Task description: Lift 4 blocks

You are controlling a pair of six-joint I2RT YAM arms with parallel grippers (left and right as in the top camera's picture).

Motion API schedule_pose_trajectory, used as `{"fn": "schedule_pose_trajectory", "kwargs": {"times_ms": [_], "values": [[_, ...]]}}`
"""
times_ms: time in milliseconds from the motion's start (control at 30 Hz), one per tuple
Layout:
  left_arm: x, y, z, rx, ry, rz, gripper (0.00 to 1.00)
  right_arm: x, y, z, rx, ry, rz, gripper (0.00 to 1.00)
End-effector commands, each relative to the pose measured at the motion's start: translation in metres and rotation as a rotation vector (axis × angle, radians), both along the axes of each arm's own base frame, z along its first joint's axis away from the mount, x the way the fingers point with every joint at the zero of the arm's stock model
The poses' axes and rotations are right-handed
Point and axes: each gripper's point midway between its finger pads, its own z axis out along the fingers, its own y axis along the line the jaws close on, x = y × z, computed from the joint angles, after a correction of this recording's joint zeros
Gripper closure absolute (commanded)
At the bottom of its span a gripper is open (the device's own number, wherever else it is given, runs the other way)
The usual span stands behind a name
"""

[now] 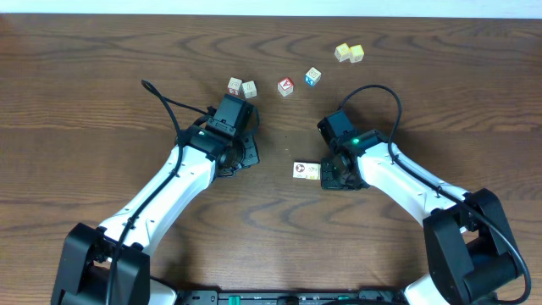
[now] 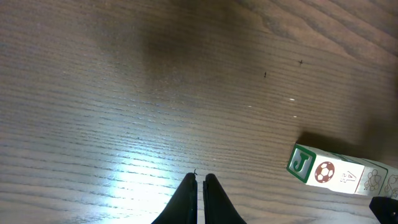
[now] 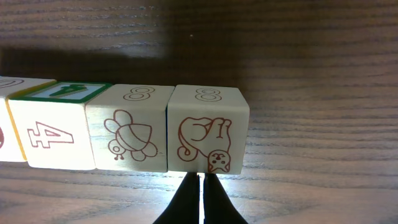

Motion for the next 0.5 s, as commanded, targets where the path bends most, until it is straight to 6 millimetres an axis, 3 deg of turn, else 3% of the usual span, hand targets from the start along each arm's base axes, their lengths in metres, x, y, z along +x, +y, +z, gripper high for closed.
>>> {"fn": "schedule_pose_trajectory", "kwargs": {"times_ms": [0, 300, 467], "values": [[-0.004, 0.005, -0.006, 0.02, 0.013, 0.007, 0.93, 0.001, -0.001, 0.005, -0.006, -0.022, -0.011, 0.99], [-0.004, 0.005, -0.006, 0.019, 0.013, 0.007, 0.93, -0.006, 0.01, 0.006, 0.056, 0.016, -0.003, 0.99], [-0.005, 0.005, -0.006, 0.019, 0.014, 0.007, 0.93, -0.007, 0.011, 0.017, 0.054, 0.042, -0.002, 0.99]]}}
